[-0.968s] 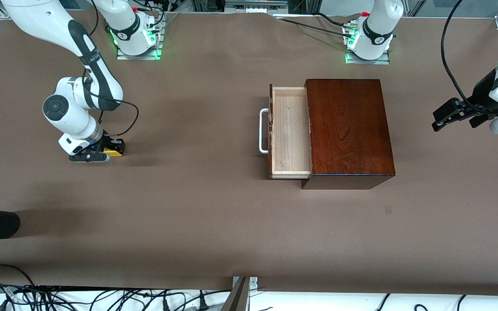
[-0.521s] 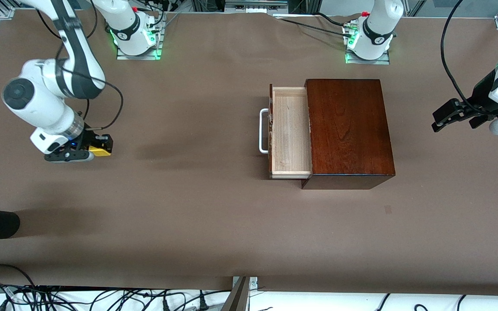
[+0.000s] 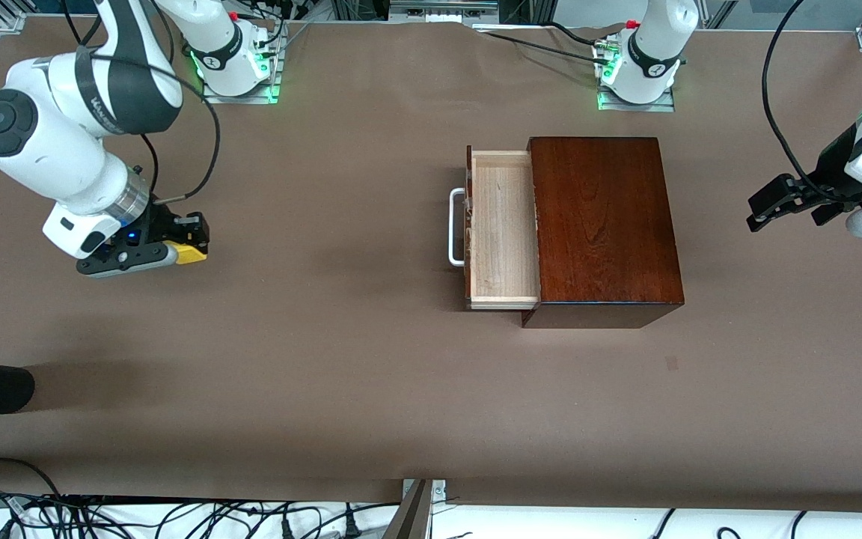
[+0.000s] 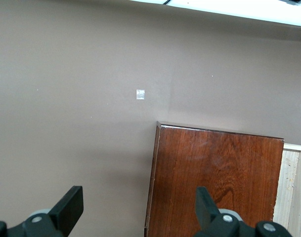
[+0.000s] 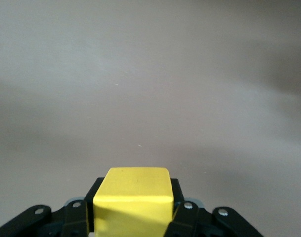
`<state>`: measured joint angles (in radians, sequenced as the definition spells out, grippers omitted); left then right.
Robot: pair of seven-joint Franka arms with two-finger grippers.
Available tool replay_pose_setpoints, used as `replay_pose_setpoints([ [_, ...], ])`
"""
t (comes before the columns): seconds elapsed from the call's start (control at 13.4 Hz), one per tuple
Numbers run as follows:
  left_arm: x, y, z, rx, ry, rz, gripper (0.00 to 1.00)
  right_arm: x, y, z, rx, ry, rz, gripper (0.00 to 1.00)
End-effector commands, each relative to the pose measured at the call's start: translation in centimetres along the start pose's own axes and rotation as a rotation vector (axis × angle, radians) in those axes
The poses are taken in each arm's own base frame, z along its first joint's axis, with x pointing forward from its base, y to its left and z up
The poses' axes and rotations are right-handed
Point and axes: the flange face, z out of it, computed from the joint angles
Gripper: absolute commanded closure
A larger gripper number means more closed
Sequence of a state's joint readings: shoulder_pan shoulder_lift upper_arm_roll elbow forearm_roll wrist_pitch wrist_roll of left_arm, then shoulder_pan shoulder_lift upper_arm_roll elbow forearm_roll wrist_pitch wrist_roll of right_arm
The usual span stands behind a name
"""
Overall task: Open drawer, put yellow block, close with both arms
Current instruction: 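Lift the yellow cube and carry it over the open drawer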
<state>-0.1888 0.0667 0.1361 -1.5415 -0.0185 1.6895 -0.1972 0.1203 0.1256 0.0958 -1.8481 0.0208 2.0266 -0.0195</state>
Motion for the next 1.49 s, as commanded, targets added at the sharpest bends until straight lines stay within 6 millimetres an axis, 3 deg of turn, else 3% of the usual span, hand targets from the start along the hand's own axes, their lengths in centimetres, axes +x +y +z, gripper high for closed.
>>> replay_pose_setpoints([
  [0.0, 0.6, 0.0, -0.7, -0.024, 0.013, 0.006, 0.0, 1.1, -3.9, -2.6, 0.036, -0.001, -0.069, 0.88],
  [0.6, 0.8, -0.1, -0.5, -0.023, 0.01, 0.003, 0.0, 0.9, -18.5, -5.4, 0.099, 0.048, -0.316, 0.9],
  [0.89, 0.9, -0.2, -0.6, -0.025, 0.021, 0.001, 0.0, 0.2, -26.3, -4.5, 0.09, 0.051, -0.46, 0.9],
  [1.27, 0.9, -0.2, -0.6, -0.025, 0.021, 0.001, 0.0, -1.3, -34.3, -3.4, 0.071, 0.061, -0.636, 0.9],
  [1.42, 0.9, -0.1, -0.5, -0.024, 0.019, 0.001, 0.0, -1.2, -36.2, -3.3, 0.069, 0.055, -0.667, 0.9],
])
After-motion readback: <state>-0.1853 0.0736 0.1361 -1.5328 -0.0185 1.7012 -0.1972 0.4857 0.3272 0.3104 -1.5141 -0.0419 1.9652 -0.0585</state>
